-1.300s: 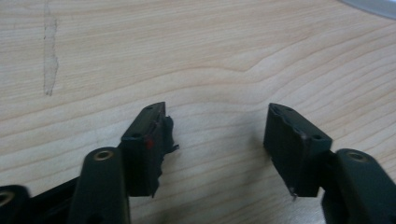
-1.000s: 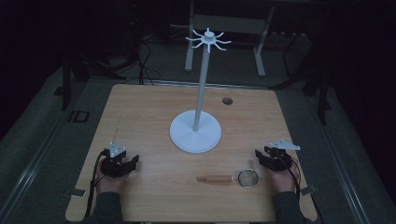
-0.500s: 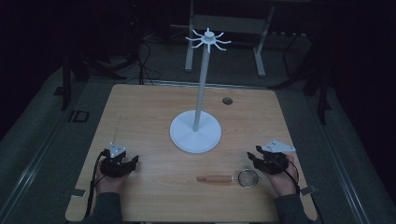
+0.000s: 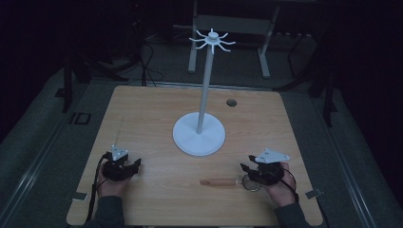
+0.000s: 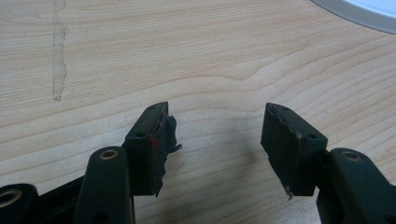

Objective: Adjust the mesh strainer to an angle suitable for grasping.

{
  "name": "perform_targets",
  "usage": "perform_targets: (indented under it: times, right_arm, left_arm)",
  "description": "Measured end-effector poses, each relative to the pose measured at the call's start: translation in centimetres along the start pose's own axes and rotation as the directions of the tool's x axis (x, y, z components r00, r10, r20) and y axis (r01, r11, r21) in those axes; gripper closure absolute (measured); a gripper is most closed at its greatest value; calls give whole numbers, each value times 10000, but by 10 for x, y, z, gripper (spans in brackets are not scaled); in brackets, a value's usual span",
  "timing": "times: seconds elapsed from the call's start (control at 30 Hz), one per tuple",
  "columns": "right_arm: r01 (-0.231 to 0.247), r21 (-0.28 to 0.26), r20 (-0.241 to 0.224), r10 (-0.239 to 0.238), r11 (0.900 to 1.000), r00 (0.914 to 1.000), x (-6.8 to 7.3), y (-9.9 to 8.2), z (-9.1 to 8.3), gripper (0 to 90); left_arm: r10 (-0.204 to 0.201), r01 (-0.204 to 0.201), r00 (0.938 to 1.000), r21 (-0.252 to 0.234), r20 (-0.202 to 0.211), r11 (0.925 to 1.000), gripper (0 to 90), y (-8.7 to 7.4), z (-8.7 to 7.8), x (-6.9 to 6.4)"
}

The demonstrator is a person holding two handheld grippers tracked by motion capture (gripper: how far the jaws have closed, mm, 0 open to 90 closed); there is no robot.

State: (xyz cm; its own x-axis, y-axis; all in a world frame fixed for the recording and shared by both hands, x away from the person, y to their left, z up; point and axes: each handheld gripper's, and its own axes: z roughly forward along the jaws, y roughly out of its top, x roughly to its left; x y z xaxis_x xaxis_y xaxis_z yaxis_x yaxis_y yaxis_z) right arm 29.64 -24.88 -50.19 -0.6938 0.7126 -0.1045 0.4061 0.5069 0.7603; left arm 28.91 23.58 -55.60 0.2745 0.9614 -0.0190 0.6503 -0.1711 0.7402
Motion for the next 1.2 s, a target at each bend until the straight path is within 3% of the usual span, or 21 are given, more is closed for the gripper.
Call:
perform_targets:
  times: [0.23, 0.47, 0.9, 1.07, 1.2]
  right_arm:
    - [293, 151, -362, -287, 9995, 9989, 14, -2, 5, 541]
    - [814, 320, -952, -780, 9962, 9924, 30, -4, 9, 563]
    - [1819, 921, -1575, -1660, 9790, 9735, 46, -8, 21, 432]
    - [1937, 1346, -1494, -1733, 9718, 9735, 48, -8, 28, 427]
    - [1860, 1417, -1435, -1658, 9723, 9757, 47, -7, 30, 428]
  left_arm:
    - [12, -12, 10000, 5, 14, 10000, 424, 0, 0, 0]
    - [-30, 30, 10000, -15, 19, 10000, 424, 0, 0, 0]
    - [-52, 52, 10000, -17, 27, 10000, 424, 0, 1, 0]
    - [-67, 67, 10000, -34, 32, 10000, 424, 0, 0, 0]
    - [-67, 67, 10000, -33, 44, 10000, 424, 0, 0, 0]
